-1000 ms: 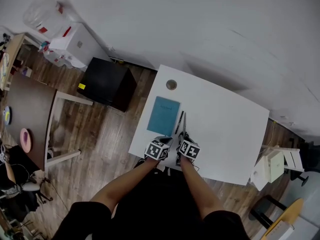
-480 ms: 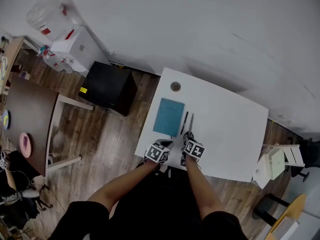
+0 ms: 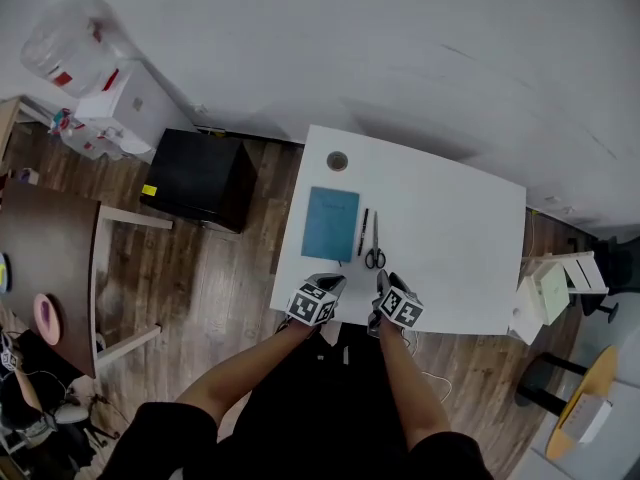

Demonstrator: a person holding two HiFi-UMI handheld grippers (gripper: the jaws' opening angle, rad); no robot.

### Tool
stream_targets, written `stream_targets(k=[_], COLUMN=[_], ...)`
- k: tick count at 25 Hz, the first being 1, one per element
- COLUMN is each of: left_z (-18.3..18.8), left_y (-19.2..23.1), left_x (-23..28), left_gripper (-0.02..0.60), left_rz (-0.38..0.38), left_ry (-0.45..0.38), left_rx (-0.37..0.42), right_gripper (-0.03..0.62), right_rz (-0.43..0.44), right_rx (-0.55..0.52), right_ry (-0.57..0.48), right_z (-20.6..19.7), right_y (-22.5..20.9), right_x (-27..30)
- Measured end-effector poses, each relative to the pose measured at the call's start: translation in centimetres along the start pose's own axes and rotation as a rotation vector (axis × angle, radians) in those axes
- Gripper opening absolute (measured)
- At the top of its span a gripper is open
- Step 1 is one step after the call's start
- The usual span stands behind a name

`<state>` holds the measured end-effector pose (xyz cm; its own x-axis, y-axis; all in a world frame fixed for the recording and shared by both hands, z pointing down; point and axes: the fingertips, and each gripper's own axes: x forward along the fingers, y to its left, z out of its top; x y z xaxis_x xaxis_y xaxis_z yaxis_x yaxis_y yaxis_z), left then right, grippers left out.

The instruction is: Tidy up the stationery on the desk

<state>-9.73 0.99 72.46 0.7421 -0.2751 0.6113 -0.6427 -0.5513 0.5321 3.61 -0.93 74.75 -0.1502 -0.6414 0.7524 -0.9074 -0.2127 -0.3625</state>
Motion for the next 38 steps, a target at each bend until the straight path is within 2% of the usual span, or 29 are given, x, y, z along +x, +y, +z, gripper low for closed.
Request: stream_targets(k=[4, 7, 10, 16, 21, 24, 27, 29, 33, 36, 38], left_z=[2.4, 3.1, 3.2, 1.0, -3.4, -7.2, -11.4, -13.2, -13.7, -12.9, -13.0], left_y=[-1.8, -4.1, -7.5, -16.9, -26.2, -31.5, -35.5, -37.8, -42.1, -43.4, -43.9], left_x=[-1.6, -3.3, -4.8, -6.4, -7.3, -7.1, -6.3, -6.6, -8.6, -9.7, -10.3], left_gripper=[0.012, 0.012, 0.012, 0.012, 0.012, 0.012, 0.012, 0.012, 0.012, 0.012, 0.012], left_rz=[0.029, 0.054, 0.052, 0.091, 0.146, 0.160, 0.149, 0.145, 0.173, 0.222, 0.237], left_ry=[-0.137, -0.202, -0.280, -0.380, -0.488, -0.510, -0.474, -0.460, -0.505, -0.561, -0.569], left_rx=[0.086, 0.121, 0.136, 0.207, 0.185, 0.154, 0.157, 0.176, 0.266, 0.315, 0.334], right_gripper=[0.144, 0.144, 0.143, 0.101, 0.041, 0.035, 0.035, 0.037, 0.037, 0.035, 0.032], right_rz=[0.038, 0.073, 0.126, 0.212, 0.324, 0.340, 0.309, 0.312, 0.336, 0.337, 0.326], right_rx=[-0.054, -0.129, -0.203, -0.227, -0.221, -0.317, -0.450, -0.467, -0.448, -0.477, -0.492], right_ry=[-0.003, 0.008, -0.061, -0.226, -0.328, -0.321, -0.300, -0.304, -0.374, -0.450, -0.476], right_z=[-0.8, -1.3, -0.4, -0.1, -3.6, -6.8, -9.8, -11.2, -12.3, -12.2, -12.5], right_y=[-0.3, 0.4, 1.2, -0.6, -4.0, -6.2, -8.0, -8.5, -8.2, -7.2, -6.8], right_x=[-4.5, -8.2, -12.1, -20.7, -29.1, -33.8, -36.9, -38.7, -42.8, -44.6, -45.2])
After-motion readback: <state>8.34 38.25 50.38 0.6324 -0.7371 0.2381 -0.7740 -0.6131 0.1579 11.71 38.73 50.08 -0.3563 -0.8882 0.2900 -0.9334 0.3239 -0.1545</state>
